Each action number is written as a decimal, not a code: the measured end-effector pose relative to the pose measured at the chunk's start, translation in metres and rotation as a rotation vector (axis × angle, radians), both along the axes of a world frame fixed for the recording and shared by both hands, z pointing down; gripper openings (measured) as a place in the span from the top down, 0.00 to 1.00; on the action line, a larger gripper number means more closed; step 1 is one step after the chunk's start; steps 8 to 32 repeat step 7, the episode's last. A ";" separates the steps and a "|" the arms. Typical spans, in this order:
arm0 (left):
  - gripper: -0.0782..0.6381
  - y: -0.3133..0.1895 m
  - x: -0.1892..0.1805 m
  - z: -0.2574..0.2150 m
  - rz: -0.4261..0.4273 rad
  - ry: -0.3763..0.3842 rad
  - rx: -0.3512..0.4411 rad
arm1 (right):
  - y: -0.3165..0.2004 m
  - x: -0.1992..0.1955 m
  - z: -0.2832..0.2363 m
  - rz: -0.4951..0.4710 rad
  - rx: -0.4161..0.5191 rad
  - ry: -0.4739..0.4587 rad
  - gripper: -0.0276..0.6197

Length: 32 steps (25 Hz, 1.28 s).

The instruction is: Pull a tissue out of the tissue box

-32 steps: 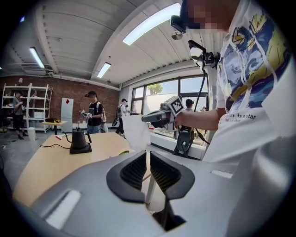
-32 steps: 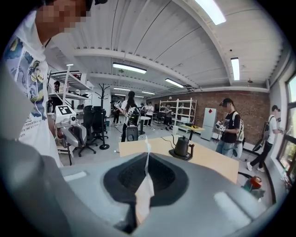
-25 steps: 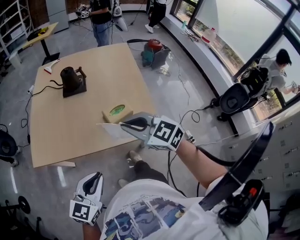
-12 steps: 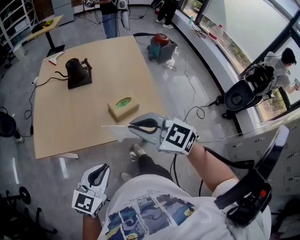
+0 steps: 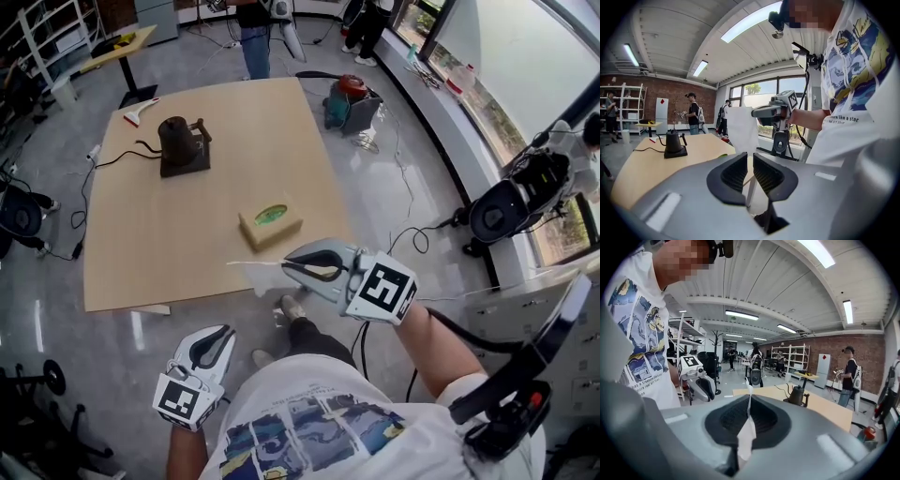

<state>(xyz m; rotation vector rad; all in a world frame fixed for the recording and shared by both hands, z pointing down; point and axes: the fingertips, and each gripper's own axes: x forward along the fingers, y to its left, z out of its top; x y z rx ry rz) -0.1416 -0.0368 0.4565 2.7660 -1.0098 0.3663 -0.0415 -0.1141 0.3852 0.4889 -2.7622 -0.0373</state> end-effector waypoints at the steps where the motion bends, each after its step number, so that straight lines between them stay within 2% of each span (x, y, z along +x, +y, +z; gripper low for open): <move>1: 0.83 -0.003 0.001 0.000 -0.001 -0.002 -0.001 | -0.003 0.000 -0.001 -0.004 0.000 -0.002 0.95; 7: 0.83 -0.029 0.008 -0.002 0.009 0.001 0.010 | -0.024 0.003 -0.007 -0.025 0.006 -0.008 0.95; 32: 0.83 -0.029 0.008 -0.002 0.009 0.001 0.010 | -0.024 0.003 -0.007 -0.025 0.006 -0.008 0.95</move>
